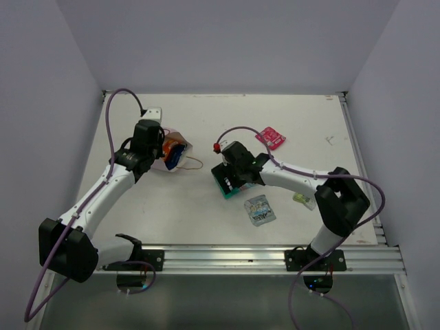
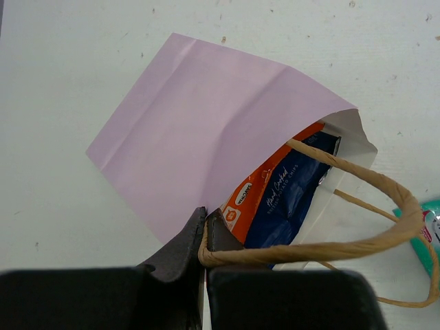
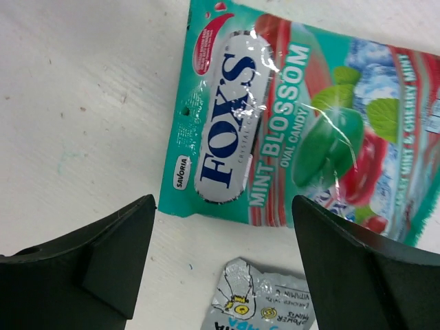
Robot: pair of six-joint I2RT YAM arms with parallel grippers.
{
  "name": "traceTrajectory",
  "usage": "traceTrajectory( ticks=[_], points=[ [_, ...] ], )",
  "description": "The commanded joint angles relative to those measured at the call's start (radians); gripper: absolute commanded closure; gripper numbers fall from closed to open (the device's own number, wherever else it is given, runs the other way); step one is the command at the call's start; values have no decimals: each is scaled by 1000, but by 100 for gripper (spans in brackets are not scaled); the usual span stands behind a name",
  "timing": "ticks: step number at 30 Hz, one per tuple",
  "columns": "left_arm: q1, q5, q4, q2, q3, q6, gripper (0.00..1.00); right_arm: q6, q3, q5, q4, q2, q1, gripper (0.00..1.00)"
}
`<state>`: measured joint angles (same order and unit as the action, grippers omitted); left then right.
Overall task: Place the snacks into the paper bag
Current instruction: Adjust the snack at the center of the board.
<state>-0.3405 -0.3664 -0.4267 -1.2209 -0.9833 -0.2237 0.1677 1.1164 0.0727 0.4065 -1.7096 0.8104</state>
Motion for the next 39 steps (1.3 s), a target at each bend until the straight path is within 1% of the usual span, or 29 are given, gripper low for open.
traceTrajectory(
  ticks=[1, 3, 5, 8, 9, 10, 12, 14, 18, 20, 24, 27, 33, 34, 36, 37, 39],
  points=[
    [14, 0, 40, 23, 6, 11, 100, 47, -6, 67, 26, 82, -7, 16],
    [14, 1, 39, 23, 6, 11, 100, 76, -30, 96, 23, 111, -22, 16],
    [14, 1, 40, 23, 6, 11, 100, 108, -68, 88, 9, 148, -45, 16],
    [14, 3, 40, 24, 6, 11, 100, 147, -125, -6, -40, 180, -155, 17],
    [14, 3, 39, 24, 8, 11, 100, 154, -135, -49, -40, 195, -212, 20],
    [14, 3, 40, 26, 6, 11, 100, 161, -142, -51, -41, 205, -230, 21],
    [14, 3, 40, 24, 8, 11, 100, 153, -145, -50, -23, 220, -237, 23],
    [14, 3, 42, 26, 8, 11, 100, 159, -150, -108, -17, 225, -237, 25],
    [17, 3, 42, 24, 8, 11, 100, 220, -208, -166, -64, 240, -237, 31],
    [18, 3, 42, 23, 8, 11, 100, 259, -239, -153, -78, 237, -238, 36],
    [18, 9, 42, 23, 8, 11, 100, 286, -253, -125, -115, 193, -240, 36],
    [18, 9, 40, 24, 6, 11, 100, 248, -221, -68, -120, 124, -261, 36],
    [20, 6, 42, 32, 8, 12, 100, 127, -20, 38, -80, -65, -312, 38],
    [20, 6, 42, 31, 8, 11, 100, 109, 43, 71, -77, -85, -318, 39],
    [20, 6, 40, 32, 8, 12, 100, 84, 115, 75, -54, -146, -329, 39],
    [20, 9, 42, 32, 8, 12, 100, 61, 179, 61, -55, -163, -329, 39],
    [21, 12, 42, 32, 9, 12, 100, 52, 235, 32, -86, -217, -327, 39]
  ],
)
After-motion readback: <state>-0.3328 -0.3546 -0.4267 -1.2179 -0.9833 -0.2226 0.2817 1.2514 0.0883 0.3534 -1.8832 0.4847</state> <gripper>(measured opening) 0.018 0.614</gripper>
